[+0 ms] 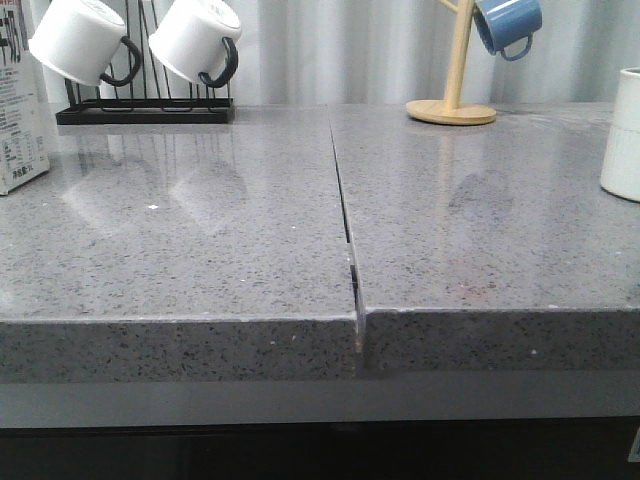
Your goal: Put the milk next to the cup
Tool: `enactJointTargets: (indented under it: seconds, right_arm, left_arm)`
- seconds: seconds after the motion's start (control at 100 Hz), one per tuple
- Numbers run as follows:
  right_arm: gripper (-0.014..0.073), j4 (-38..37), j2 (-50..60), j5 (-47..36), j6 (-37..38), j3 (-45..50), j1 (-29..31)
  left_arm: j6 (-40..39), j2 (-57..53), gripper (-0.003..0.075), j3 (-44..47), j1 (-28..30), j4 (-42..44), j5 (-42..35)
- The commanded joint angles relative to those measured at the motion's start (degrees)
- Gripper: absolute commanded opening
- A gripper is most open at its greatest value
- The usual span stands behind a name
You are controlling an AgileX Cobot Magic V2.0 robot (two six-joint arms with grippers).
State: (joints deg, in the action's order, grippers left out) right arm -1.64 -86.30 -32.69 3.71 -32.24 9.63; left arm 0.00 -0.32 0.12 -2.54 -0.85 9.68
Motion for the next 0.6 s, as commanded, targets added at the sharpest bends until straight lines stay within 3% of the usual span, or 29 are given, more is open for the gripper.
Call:
enactJointTargets:
  seconds: [0.0,0.21,0.59]
  right_arm:
    - [-0.0027,-0.4,1.6,-5.2,-0.3,-1.6,0.3]
    - [-0.0029,-0.4,5.0,-4.4,-0.3,-1.6,-2.6]
    - [-0.0029,0.2,8.5,-2.2,-0.3,-1.8,-22.0]
  left_arm:
    - [-0.6,-1.8,-0.0020,2.3,0.2,-0.4,-4.7]
    - [-0.6,-1.8,-0.0020,2.3,0.2,-0.4,-4.7]
    - [-0.6,-1.8,-0.0021,2.3,0.2,-0.4,-4.7]
